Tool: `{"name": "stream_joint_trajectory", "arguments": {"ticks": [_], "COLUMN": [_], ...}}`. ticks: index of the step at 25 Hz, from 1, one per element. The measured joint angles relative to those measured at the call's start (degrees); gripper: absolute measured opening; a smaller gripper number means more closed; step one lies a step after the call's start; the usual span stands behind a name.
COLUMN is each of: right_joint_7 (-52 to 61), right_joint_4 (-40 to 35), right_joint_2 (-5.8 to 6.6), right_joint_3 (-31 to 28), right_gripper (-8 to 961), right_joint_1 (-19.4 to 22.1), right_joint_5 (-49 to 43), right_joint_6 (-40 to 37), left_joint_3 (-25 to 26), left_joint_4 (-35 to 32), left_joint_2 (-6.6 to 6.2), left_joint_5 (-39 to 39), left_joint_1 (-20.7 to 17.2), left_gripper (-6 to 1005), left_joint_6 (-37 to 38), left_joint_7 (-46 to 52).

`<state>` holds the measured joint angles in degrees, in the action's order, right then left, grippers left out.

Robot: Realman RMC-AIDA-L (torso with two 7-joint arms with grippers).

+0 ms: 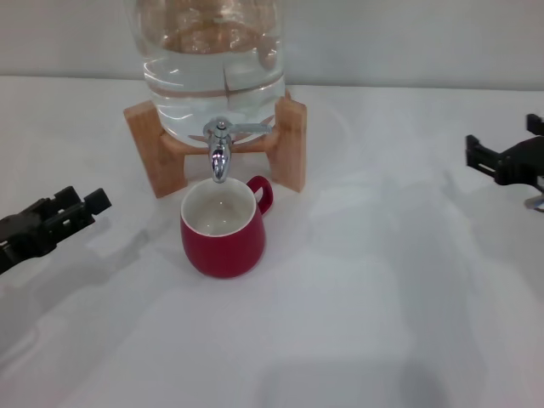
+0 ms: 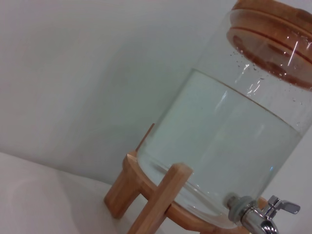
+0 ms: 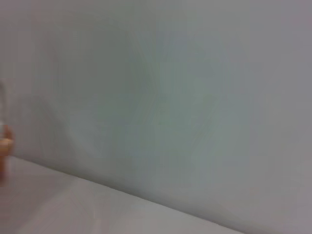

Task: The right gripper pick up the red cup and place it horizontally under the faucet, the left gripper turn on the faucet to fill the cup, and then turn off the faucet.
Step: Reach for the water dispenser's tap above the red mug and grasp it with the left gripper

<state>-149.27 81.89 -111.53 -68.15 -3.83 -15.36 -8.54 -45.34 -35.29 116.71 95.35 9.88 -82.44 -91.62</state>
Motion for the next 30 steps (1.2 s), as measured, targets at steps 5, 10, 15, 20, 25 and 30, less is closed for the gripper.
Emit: {"name": "stream_joint_trajectory", "arguments": {"ticks": [5,10,15,20,25,30], "right_joint_7": [2.7,6.6,8.1,8.2,8.2,8.2], "right_joint_4": [0.8,2.5,2.6,2.0,1.3,0.4], "right_joint_2": [2.68,5.91,6.98,6.63,6.14,5.37], "right_joint_3": [3.7,7.0,8.6,9.2,9.4,9.4], "right_gripper": [871,868,868,868,868,869], "right_joint_1": [-0.4,-0.9,-0.7,-0.6,-0.4,-0.3], "right_joint_5": [0.5,0.5,0.6,0.4,0.4,0.1], "right_joint_6": [3.1,5.9,8.8,9.0,10.0,10.7], "left_joint_3": [0.0,0.0,-0.1,0.0,0.0,0.0], "left_joint_4": [-0.6,-6.3,-16.7,-27.2,-36.2,-43.6], "left_joint_2": [-0.13,0.03,1.59,2.21,1.86,1.82], "left_joint_5": [-0.7,-5.0,-12.7,-19.4,-24.0,-29.1], "left_joint_1": [0.5,0.5,0.0,0.0,0.4,1.7], "left_gripper": [891,891,891,891,891,891], "left_joint_6": [0.0,-0.4,-2.4,-5.8,-9.1,-12.3], "left_joint_7": [1.0,5.9,13.4,20.3,25.9,29.7]}}
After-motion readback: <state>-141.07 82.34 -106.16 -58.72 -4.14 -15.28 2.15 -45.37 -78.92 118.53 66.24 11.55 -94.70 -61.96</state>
